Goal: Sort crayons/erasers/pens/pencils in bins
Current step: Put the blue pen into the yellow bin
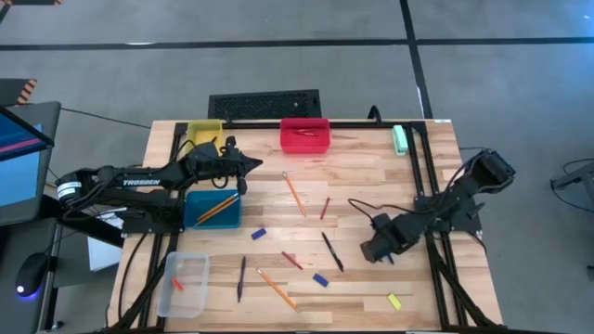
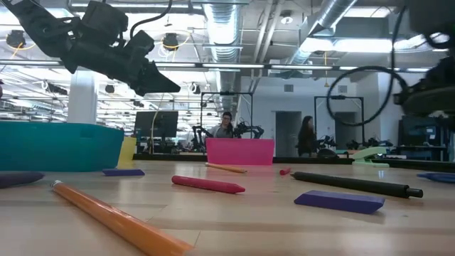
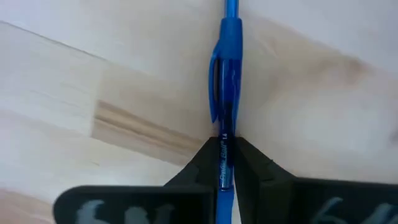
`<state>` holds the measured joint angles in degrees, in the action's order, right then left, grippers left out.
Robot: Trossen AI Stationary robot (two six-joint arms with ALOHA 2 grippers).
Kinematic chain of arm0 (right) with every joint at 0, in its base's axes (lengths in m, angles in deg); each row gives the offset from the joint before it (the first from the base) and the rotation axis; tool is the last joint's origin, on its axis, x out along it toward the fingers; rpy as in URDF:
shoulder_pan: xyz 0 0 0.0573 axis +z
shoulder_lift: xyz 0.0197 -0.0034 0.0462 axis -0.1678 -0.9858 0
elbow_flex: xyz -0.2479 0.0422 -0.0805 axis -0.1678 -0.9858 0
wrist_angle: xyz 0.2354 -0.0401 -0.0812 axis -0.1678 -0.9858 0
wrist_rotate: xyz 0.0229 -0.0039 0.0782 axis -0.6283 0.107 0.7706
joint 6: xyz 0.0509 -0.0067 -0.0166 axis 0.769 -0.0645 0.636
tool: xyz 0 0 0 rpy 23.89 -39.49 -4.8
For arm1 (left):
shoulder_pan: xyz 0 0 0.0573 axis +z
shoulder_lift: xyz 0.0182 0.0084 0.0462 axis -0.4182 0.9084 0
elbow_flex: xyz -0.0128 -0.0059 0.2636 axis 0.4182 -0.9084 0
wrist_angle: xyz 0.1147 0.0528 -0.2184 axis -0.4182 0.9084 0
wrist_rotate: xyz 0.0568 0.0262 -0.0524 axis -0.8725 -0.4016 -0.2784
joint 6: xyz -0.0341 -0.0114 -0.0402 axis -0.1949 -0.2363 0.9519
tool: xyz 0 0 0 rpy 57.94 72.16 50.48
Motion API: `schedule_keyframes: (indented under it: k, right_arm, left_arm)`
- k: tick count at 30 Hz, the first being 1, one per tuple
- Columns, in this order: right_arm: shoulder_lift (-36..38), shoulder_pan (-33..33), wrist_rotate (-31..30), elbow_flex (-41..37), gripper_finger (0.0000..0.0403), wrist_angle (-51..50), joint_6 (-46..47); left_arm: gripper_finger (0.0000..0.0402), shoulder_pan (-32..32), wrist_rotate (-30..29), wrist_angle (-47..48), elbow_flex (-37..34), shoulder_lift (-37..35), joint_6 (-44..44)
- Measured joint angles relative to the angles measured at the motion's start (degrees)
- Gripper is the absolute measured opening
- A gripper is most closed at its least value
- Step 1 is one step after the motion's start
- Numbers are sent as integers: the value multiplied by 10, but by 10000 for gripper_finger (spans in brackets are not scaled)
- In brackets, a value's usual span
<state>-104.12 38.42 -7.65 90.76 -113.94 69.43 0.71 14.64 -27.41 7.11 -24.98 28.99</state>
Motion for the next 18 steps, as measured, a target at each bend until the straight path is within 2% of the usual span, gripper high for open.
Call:
schedule_keyframes:
  k: [7,10,14,18]
  right_arm:
    - [4,-77,-1,-1,33,36,-171]
    - [13,-108,-30,-2,33,68,-244]
    - [41,-155,-64,-2,30,101,-359]
    - [76,-223,-55,-2,31,160,-511]
  left_arm:
    - [0,0,1,-3,0,0,21]
    - [0,0,8,-3,0,0,36]
    - [0,1,60,-3,4,0,53]
    - [0,0,90,-2,16,0,82]
